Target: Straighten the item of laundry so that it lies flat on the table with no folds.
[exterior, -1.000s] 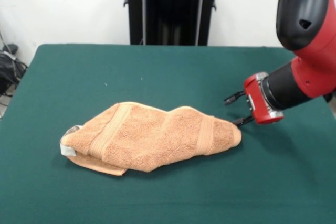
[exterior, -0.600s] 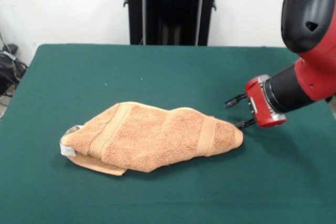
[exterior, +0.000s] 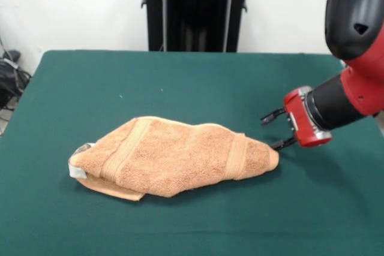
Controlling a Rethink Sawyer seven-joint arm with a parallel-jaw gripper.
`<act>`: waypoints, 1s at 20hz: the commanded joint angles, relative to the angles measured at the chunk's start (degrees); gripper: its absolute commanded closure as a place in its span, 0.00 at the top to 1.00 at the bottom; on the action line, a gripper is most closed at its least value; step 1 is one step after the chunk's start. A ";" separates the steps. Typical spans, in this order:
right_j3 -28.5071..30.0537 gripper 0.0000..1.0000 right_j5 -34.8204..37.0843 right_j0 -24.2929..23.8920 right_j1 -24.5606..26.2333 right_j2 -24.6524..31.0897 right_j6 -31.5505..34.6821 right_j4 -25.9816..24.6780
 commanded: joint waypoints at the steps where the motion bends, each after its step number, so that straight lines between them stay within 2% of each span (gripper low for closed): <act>1: -2.81 1.00 4.29 -1.77 -0.96 3.27 15.14 3.15; 6: -2.95 1.00 4.17 -1.88 -0.93 3.53 15.13 3.13; 13: -8.02 1.00 8.06 -2.83 0.80 2.36 17.08 3.77; 20: -6.22 1.00 6.11 -2.56 0.44 3.14 16.62 3.04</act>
